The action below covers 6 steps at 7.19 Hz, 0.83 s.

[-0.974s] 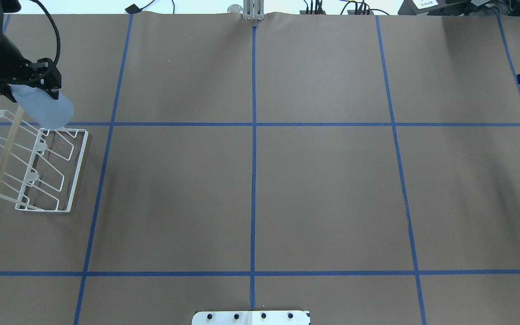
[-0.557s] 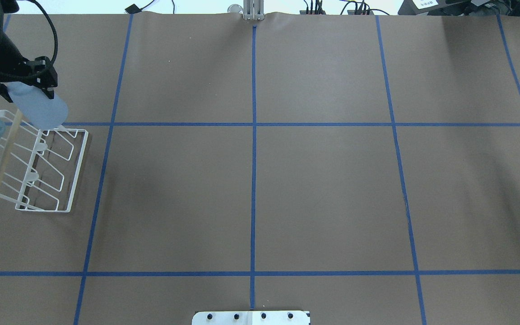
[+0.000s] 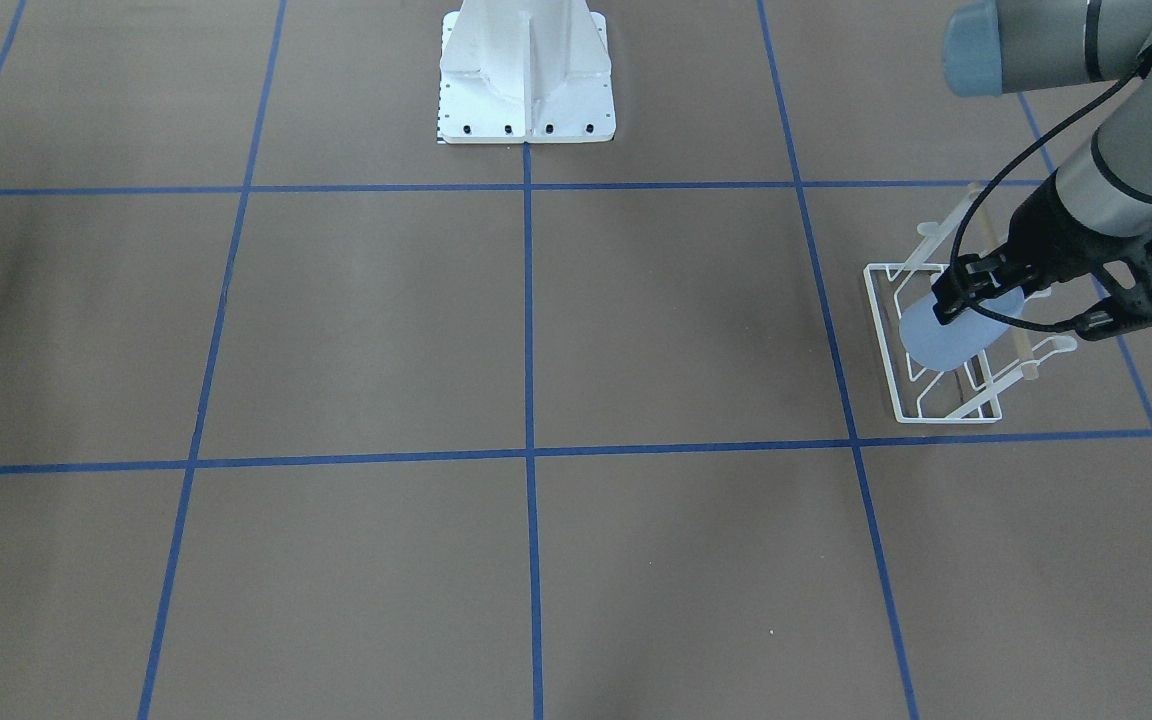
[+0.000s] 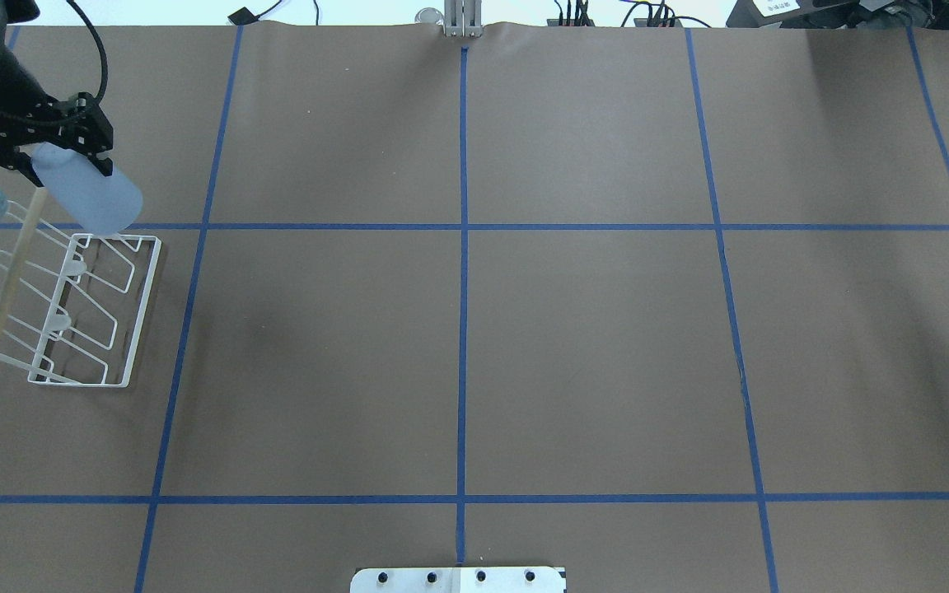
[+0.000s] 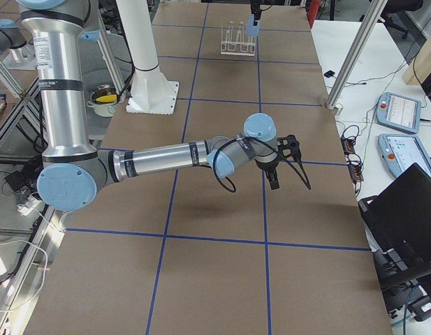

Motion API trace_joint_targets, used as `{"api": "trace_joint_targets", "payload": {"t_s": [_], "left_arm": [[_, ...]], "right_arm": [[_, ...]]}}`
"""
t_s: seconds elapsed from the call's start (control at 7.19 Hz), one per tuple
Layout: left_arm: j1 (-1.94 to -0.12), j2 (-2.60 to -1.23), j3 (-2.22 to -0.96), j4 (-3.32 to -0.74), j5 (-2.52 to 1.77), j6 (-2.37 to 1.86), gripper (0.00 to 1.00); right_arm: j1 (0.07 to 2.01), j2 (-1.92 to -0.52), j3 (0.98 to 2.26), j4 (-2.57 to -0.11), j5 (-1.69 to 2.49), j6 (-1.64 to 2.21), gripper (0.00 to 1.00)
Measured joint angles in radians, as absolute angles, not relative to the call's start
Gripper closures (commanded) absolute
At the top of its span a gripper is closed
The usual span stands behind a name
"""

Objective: Hang cup on cup holder
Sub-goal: 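Lower the cup onto a rack peg with the left gripper and release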

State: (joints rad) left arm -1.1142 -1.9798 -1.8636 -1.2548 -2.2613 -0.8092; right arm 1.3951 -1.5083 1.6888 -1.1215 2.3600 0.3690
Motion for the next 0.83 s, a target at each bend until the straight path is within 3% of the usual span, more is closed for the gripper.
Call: {"api": "trace_joint_targets", "payload": {"t_s": [0.83], "left_arm": [[-1.124, -1.958, -1.838, -1.262, -2.271, -0.809, 1.0]], "right_arm": [[1.39, -1.503, 1.735, -1.232, 2.372, 0.368, 0.0]]}}
